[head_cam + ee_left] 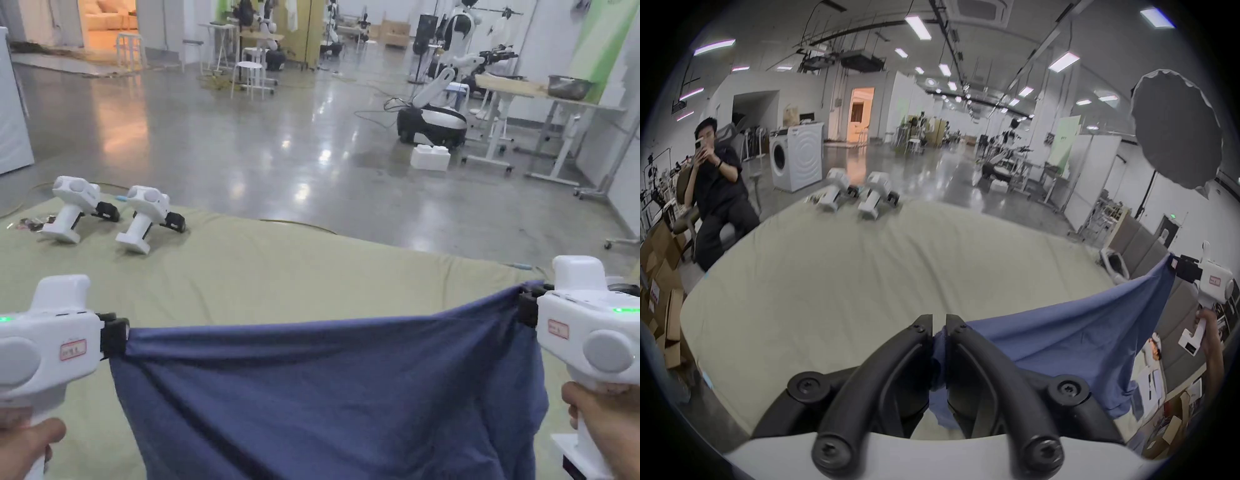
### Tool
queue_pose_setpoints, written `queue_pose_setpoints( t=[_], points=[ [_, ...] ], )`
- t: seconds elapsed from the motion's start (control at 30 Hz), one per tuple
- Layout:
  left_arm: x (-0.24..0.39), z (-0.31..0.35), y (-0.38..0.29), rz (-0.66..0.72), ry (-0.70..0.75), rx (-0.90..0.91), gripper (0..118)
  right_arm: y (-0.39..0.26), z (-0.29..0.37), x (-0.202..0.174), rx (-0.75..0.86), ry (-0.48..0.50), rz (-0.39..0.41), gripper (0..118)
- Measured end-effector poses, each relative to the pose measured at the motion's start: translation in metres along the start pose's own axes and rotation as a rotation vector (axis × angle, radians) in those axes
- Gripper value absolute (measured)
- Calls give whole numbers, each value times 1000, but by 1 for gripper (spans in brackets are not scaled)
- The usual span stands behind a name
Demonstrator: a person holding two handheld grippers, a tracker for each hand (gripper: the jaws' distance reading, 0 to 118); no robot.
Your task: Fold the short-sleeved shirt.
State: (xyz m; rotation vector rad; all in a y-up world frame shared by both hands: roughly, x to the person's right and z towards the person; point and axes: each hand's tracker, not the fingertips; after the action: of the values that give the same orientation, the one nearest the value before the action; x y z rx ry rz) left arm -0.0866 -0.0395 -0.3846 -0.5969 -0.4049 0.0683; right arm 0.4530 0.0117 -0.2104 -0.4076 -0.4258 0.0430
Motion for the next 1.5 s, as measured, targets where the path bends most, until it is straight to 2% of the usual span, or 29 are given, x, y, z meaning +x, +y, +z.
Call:
queue_pose_setpoints(
  t=[0.27,0.37,0.63,0.97,1.17,1.4,1.5],
  points=[
    [41,3,112,-60,-38,137,10,86,45,32,128,-103,9,5],
    [55,6,156,-70,-48,171,10,118,52,41,160,-122,-17,5],
    [80,-6,256,-99,-38,234,10,186,45,43,228,-192,-4,5],
    [90,-31,328,-144,16,288,10,246,13,37,287,-232,11,5],
    [90,-48,317,-160,31,297,10,230,1,30,295,-230,29,5],
    [79,-90,236,-155,18,196,10,150,-17,22,206,-205,10,5],
    [70,-103,187,-137,0,146,10,106,-18,16,154,-203,30,5]
  ],
)
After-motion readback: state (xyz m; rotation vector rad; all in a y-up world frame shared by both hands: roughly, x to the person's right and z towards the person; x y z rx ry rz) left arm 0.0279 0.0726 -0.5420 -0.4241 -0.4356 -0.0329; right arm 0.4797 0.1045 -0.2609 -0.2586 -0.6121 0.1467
